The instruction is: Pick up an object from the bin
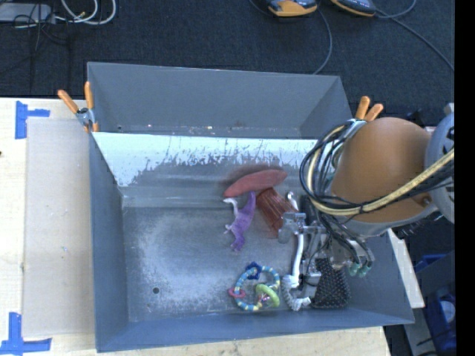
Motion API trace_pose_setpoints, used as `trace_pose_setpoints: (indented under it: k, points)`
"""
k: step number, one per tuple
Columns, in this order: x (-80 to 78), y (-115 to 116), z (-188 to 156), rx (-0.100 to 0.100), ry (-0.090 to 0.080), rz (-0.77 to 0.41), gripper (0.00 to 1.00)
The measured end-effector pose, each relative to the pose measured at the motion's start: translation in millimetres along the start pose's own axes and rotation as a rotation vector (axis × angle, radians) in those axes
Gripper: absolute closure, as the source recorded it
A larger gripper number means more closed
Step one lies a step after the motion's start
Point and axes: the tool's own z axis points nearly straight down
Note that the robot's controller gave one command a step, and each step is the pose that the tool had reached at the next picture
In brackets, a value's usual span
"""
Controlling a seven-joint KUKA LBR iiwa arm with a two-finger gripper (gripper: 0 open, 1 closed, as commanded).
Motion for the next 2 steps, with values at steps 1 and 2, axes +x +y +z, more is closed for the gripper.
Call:
trace_pose_setpoints:
  k: [1,2]
  points:
    - [-1.4,-0.1,-3.9,0.000,-0.008,0.000,0.00]
    - [-19.6,28.3,62.6,-0.001,-0.008,0.006,0.00]
